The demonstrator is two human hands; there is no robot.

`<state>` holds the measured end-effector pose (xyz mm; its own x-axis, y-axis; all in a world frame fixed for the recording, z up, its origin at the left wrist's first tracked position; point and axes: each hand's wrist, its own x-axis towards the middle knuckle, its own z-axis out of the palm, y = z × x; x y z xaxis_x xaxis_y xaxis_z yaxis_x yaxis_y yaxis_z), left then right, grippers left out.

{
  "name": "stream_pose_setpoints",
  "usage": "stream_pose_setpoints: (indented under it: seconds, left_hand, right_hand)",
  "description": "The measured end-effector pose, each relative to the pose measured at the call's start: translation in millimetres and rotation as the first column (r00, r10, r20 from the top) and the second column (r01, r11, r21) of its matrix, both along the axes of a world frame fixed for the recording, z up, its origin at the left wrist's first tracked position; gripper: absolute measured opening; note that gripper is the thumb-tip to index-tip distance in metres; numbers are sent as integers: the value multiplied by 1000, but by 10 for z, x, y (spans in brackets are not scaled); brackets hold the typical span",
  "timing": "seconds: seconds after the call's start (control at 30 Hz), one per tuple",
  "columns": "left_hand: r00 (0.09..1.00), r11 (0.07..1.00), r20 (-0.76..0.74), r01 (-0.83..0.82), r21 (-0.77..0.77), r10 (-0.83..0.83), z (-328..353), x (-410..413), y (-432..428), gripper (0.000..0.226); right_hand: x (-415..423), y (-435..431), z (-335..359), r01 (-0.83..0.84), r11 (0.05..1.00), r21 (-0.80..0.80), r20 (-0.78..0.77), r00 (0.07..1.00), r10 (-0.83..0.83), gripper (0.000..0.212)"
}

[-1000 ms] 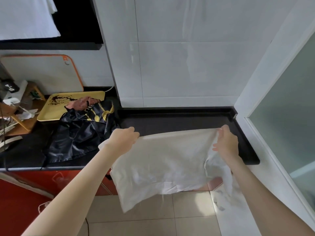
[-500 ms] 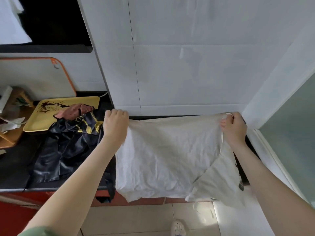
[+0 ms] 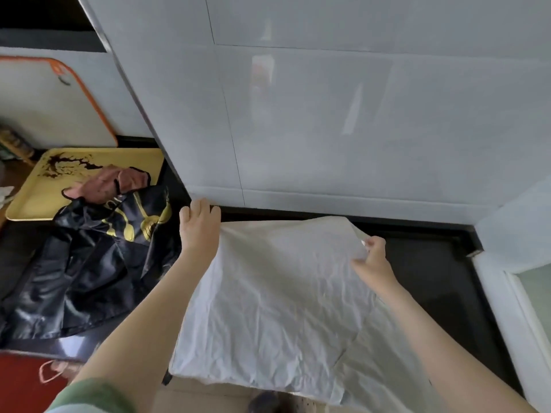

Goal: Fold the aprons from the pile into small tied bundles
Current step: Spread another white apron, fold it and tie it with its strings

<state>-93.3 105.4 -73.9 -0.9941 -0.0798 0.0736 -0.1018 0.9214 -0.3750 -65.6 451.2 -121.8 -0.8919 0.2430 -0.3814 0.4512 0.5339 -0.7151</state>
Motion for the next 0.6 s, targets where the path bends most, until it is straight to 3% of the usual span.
stream_pose_setpoints:
  seconds: [0.13, 0.2, 0.3, 0.37, 0.43, 0.5, 0.6]
  left_hand:
    - [998, 996, -50, -43, 75, 47, -415, -105, 78, 58]
    - [995, 957, -89, 59, 284, -35, -594, -20, 292, 50]
    - [980, 760, 6, 151, 632, -199, -884, 237, 756, 39]
    - [933, 715, 101, 193, 672, -346, -1023, 356, 1042, 51]
    - [841, 713, 262, 191, 674, -473, -1063, 400, 1245, 62]
    - [774, 728, 366, 173, 664, -517, -1132, 363, 1373, 73]
    - [746, 779, 440, 165, 605, -500, -1171, 316, 1556, 78]
  right_hand:
    - [-133, -56, -400, -58, 988, 146, 63, 997, 49, 59]
    - [-137, -91, -539, -69, 971, 229, 72, 996, 54, 65]
    - [-121, -173, -627, -48, 974, 221, 55, 998, 37, 63]
    - [-138, -208, -622, -16, 985, 174, 30, 999, 11, 66]
    - [-108, -197, -641, -28, 986, 165, 5, 1000, 28, 83]
    - [-38, -182, -644, -62, 990, 126, -3, 998, 63, 95]
    - [70, -134, -635, -114, 988, 108, -109, 986, 126, 92]
